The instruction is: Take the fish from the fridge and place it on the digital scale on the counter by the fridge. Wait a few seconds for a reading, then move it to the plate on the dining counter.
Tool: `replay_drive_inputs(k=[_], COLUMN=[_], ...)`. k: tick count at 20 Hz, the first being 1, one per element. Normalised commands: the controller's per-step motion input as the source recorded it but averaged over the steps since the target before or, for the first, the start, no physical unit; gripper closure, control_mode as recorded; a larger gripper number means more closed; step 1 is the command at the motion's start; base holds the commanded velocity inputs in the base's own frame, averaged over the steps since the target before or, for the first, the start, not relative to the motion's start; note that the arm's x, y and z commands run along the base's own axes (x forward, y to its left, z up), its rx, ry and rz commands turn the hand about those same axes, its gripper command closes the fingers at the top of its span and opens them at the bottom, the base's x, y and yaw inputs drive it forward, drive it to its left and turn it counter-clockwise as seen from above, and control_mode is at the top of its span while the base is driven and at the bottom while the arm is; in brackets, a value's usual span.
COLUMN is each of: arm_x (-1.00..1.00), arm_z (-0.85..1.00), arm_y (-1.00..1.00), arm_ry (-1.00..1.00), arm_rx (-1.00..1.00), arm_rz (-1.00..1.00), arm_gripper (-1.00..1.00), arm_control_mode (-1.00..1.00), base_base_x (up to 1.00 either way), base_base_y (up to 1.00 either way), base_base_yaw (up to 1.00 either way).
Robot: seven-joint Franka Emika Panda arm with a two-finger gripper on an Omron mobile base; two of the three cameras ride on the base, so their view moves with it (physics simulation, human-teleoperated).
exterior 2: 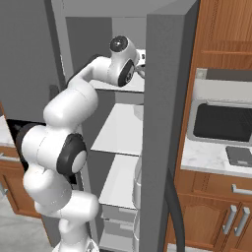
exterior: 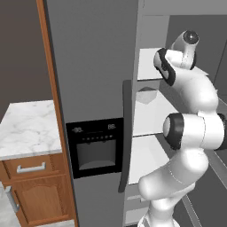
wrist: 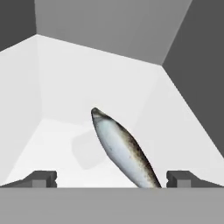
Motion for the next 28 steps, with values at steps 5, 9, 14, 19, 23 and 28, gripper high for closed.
replay_drive_inputs(k=[5,9,14,19,23,28], arm_x=[0.59,0.65,0.64,0.19,0.0,-0.42], arm_z=[-0.25,-0.21,-0.2,-0.27,-0.38,-0.31], arm_y=[-0.24,-0.19,-0.08,-0.02,0.0,0.0], arm_ry=[0.06,0.0,0.0,0.06,0.11,0.07], arm_rx=[0.03,0.0,0.0,0.0,0.0,0.01], arm_rz=[0.0,0.0,0.0,0.0,0.0,0.0], arm_gripper=[-1.0,-1.0,-1.0,-1.0,-1.0,-1.0], arm_control_mode=[-1.0,-1.0,-1.0,-1.0,-1.0,-1.0], base_base_x=[0.0,0.0,0.0,0.0,0.0,0.0], base_base_y=[0.0,0.0,0.0,0.0,0.0,0.0], base_base_yaw=[0.0,0.0,0.0,0.0,0.0,0.0])
